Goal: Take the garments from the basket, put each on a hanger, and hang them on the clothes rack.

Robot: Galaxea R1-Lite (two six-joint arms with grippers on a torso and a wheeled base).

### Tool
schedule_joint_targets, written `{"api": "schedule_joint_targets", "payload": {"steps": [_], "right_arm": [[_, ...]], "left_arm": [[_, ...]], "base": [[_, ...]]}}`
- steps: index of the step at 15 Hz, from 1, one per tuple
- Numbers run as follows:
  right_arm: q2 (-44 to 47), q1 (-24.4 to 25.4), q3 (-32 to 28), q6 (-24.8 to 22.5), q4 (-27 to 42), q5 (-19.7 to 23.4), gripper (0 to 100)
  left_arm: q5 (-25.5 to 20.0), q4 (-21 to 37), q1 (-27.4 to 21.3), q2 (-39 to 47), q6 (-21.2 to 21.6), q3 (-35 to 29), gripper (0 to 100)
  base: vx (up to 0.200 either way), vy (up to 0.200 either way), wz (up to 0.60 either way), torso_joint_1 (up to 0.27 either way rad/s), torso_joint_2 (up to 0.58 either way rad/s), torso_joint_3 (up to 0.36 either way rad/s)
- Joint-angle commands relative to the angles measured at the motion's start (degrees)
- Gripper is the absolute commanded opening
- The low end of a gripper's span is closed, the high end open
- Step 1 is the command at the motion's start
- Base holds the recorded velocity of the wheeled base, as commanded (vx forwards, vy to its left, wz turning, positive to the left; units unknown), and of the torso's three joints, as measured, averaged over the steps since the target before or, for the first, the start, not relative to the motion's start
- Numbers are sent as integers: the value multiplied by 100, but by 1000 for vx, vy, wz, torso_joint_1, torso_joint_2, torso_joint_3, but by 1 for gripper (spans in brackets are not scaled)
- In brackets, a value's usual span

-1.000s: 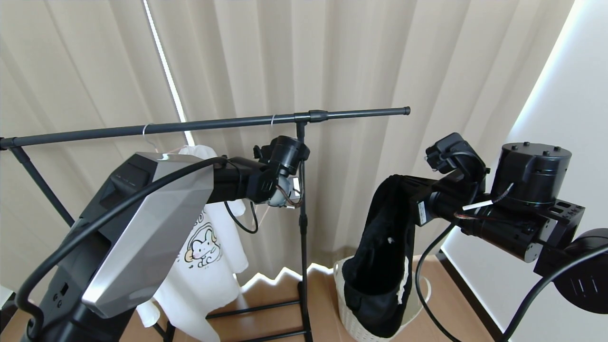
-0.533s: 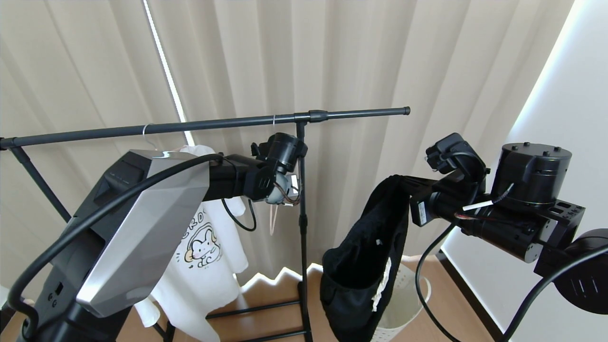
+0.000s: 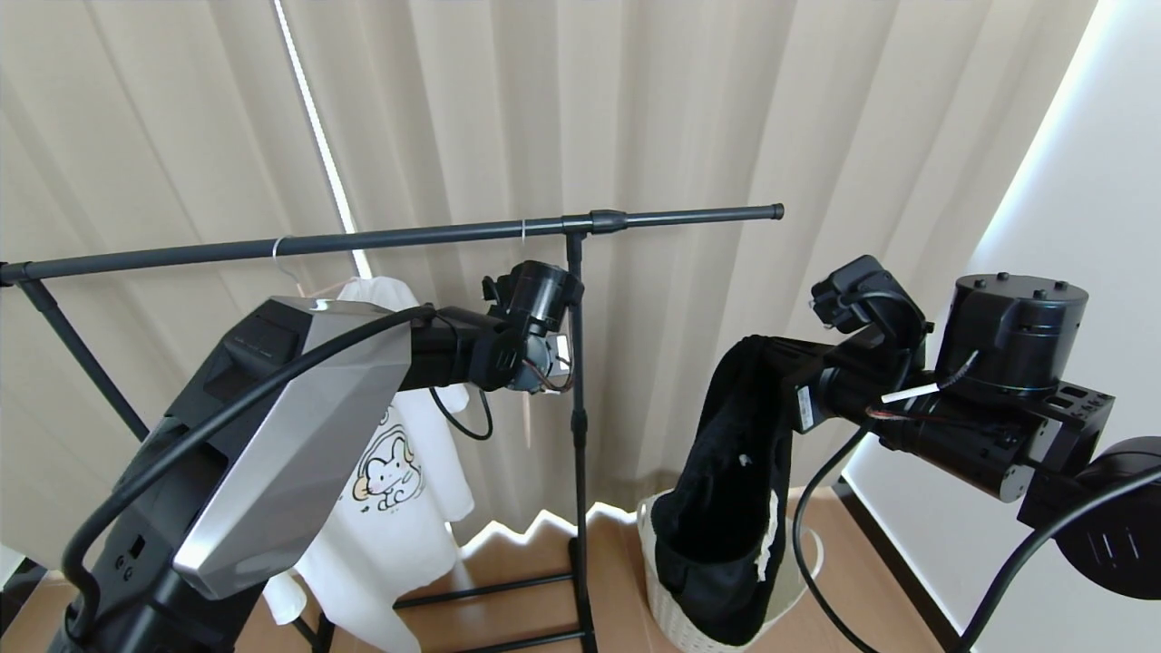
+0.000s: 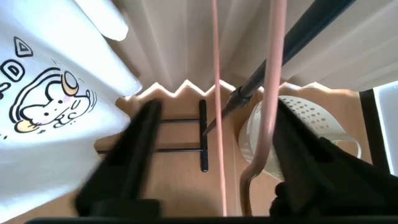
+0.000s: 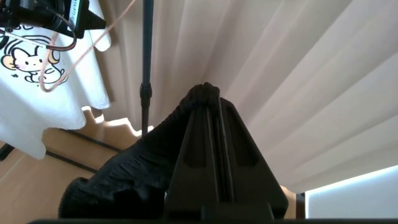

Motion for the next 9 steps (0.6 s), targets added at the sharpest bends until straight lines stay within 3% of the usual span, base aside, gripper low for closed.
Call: {"api": "schedule_joint_targets", "payload": {"steps": [1,9], "right_arm": [[10,1,-6,-6,-2,1,0],[-16,1,20,-6,-2,1,0]], "left_arm": [[3,-5,4,2,-10,1,0],[47,56,4,-244,-19,1,0]], "base": [[0,0,0,0,0,0],[0,0,0,0,0,0]]}}
